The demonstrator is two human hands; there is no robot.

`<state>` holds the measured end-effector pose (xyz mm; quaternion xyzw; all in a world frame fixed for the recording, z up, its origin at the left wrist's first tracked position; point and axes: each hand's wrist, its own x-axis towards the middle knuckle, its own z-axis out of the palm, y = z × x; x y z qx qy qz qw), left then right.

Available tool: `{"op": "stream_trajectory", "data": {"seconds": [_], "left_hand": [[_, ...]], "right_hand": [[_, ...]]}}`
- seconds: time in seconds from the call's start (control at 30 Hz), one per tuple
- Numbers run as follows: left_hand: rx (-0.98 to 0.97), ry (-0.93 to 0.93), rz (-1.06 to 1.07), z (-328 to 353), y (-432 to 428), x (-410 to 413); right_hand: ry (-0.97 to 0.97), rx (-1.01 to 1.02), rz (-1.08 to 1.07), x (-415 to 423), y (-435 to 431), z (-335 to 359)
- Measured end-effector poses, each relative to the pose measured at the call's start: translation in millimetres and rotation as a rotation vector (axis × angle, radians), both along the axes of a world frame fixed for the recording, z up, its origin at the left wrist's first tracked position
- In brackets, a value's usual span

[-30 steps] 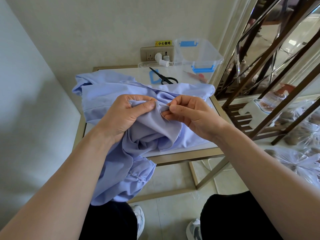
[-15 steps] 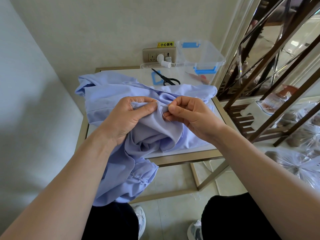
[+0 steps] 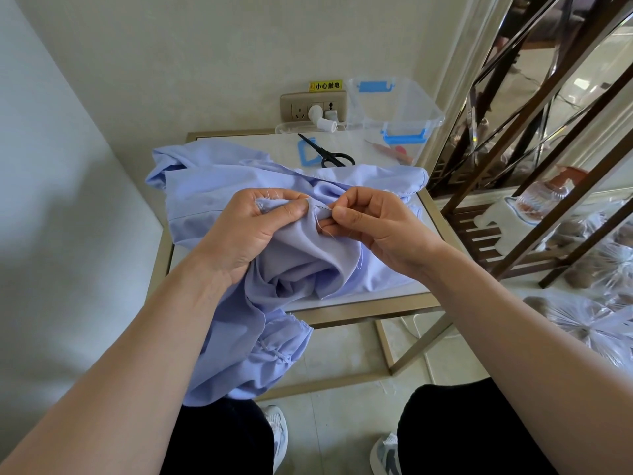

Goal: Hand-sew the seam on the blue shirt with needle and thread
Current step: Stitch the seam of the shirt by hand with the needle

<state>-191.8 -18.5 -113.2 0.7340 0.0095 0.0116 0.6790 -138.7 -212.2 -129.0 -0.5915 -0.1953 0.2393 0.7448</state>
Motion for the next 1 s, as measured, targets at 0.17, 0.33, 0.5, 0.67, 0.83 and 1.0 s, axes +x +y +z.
{"op": "stream_trajectory", "data": {"seconds": [0.17, 0.33, 0.5, 0.67, 0.83, 1.0], "left_hand": [[0.015, 0.013, -0.020, 2.1, -2.1, -0.5], [0.032, 0.019, -0.081, 1.9, -4.3, -1.3], [0.006, 0.003, -0.023, 3.4, -3.0, 0.3], [-0.053, 0.019, 0.036, 3.8, -2.2, 0.7], [0.021, 0.005, -0.041, 3.4, -4.2, -1.2], [0.019, 0.021, -0.054, 4.6, -4.8, -2.0]], "right_hand": [[-0.034, -0.024, -0.016, -1.8, 0.8, 0.2], [-0.093, -0.082, -0.065, -4.6, 6.3, 2.1], [-0.109, -0.162, -0.072, -0.5, 3.9, 5.8], [-0.115, -0.190, -0.094, 0.3, -0.1, 5.0], [-0.184, -0.203, -0.103, -5.3, 3.5, 6.6], [-0.193, -0.246, -0.158, -3.8, 4.1, 7.7]]}}
